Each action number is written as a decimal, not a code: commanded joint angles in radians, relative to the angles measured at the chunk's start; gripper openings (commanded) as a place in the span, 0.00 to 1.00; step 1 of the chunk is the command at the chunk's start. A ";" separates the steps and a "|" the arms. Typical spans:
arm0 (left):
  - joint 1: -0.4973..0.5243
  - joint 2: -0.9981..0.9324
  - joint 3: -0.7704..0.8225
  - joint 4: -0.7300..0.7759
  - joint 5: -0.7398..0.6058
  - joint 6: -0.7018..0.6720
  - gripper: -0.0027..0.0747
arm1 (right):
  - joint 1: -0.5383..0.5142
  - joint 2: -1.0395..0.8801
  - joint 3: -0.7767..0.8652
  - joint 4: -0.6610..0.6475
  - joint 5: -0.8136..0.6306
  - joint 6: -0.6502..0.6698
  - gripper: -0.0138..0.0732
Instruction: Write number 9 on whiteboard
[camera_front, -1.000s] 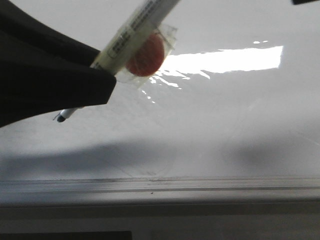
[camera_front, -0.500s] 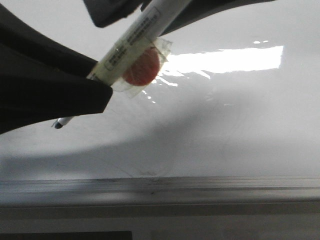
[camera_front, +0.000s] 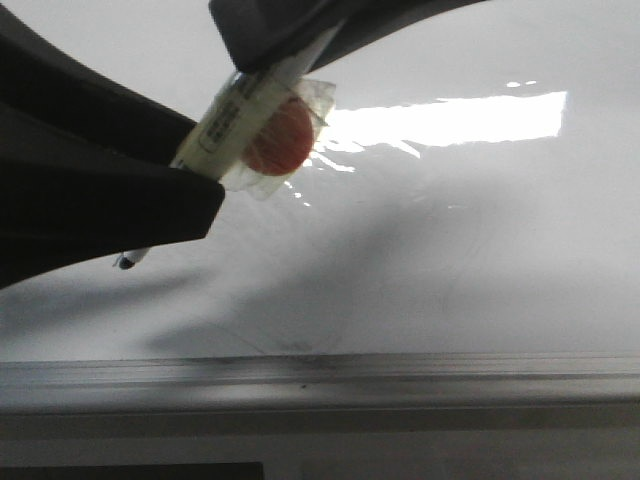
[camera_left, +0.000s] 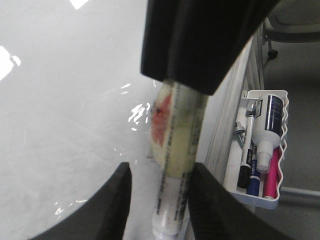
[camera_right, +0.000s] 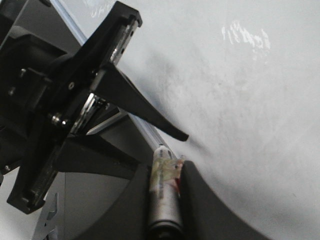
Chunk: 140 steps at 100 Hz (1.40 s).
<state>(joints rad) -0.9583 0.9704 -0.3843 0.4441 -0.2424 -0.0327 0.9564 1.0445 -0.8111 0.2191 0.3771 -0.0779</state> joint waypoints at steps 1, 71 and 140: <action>0.007 -0.051 -0.034 -0.077 0.017 -0.013 0.42 | -0.001 -0.010 -0.039 0.012 -0.056 -0.016 0.08; 0.137 -0.377 -0.034 -0.222 0.138 -0.013 0.42 | -0.277 0.097 -0.293 0.012 0.064 0.007 0.08; 0.137 -0.377 -0.032 -0.222 0.128 -0.013 0.42 | -0.311 0.147 -0.379 -0.007 0.233 0.006 0.08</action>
<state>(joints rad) -0.8198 0.5929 -0.3843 0.2361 -0.0364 -0.0341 0.6557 1.2009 -1.1651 0.2411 0.6389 -0.0688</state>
